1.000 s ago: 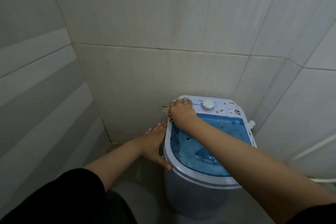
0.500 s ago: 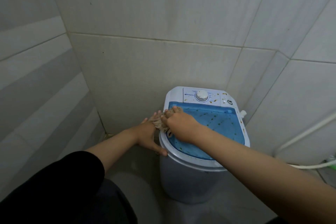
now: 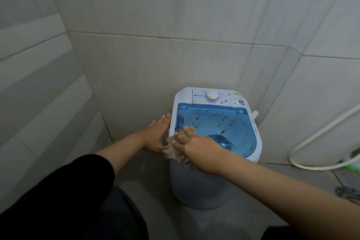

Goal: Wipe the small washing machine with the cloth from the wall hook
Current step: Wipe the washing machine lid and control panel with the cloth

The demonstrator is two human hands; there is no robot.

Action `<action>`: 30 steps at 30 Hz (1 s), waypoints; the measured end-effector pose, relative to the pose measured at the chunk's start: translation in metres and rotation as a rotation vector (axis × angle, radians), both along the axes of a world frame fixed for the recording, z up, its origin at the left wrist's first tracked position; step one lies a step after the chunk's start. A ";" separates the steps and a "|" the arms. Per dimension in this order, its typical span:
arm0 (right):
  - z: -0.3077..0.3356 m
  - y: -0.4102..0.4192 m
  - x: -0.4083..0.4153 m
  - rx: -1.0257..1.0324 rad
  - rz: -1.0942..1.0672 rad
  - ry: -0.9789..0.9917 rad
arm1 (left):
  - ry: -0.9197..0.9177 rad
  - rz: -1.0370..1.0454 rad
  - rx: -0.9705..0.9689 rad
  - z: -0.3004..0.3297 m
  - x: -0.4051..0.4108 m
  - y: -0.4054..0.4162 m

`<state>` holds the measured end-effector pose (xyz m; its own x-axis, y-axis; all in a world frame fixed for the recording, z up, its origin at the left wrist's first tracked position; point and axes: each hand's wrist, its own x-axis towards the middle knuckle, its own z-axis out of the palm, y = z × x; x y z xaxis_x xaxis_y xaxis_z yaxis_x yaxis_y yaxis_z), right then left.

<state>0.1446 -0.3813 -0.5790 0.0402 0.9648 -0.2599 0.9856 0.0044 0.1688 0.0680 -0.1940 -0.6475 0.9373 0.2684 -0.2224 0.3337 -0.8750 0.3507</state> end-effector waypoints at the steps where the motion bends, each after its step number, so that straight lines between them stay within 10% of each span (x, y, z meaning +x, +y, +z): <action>1: -0.002 -0.005 0.000 -0.002 0.007 0.012 | 0.004 0.002 0.010 0.001 0.000 -0.001; 23: 0.004 -0.100 0.060 0.061 0.135 0.067 | 0.093 0.087 0.038 0.041 0.009 -0.064; 30: 0.040 -0.103 0.102 0.076 -0.213 0.190 | 0.178 0.120 0.049 0.033 0.019 -0.070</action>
